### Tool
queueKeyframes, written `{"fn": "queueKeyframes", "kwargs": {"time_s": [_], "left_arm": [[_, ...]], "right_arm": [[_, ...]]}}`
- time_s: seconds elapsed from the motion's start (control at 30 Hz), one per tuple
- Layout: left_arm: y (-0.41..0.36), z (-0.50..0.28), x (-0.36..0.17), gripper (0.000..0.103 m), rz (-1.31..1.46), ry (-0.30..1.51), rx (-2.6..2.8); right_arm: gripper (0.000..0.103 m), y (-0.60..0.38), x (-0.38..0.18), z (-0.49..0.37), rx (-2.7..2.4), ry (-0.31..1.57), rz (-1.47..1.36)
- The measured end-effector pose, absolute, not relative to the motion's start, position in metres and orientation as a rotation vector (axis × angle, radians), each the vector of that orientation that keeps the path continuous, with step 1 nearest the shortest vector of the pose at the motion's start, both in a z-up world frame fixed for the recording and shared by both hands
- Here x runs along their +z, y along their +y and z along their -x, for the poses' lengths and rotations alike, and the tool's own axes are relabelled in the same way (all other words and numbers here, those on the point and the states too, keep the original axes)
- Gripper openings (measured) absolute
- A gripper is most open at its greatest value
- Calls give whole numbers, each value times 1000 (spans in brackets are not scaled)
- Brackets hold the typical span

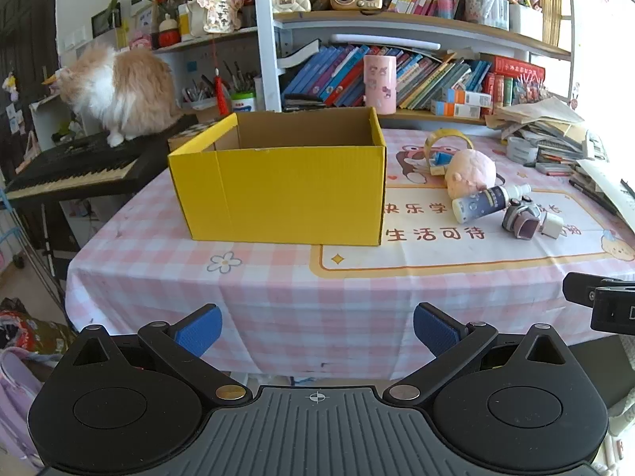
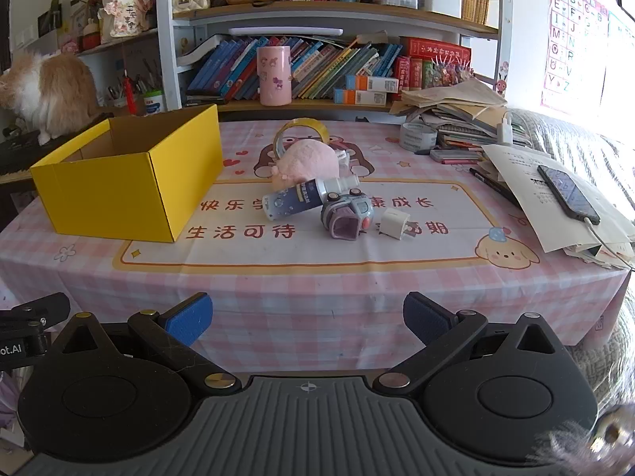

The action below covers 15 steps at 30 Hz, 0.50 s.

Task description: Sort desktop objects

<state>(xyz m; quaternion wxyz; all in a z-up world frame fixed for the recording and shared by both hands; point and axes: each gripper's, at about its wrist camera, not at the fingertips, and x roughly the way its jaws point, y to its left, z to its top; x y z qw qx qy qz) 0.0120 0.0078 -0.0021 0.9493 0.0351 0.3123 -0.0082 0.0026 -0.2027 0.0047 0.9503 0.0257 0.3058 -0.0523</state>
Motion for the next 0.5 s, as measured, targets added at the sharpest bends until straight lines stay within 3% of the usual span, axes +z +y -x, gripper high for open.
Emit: {"fn": "queueKeyframes", "kwargs": {"time_s": [0.5], "left_arm": [[8, -13, -3, 103, -86, 653, -17]], "right_arm": [[103, -207, 1, -4, -118, 637, -69]]}}
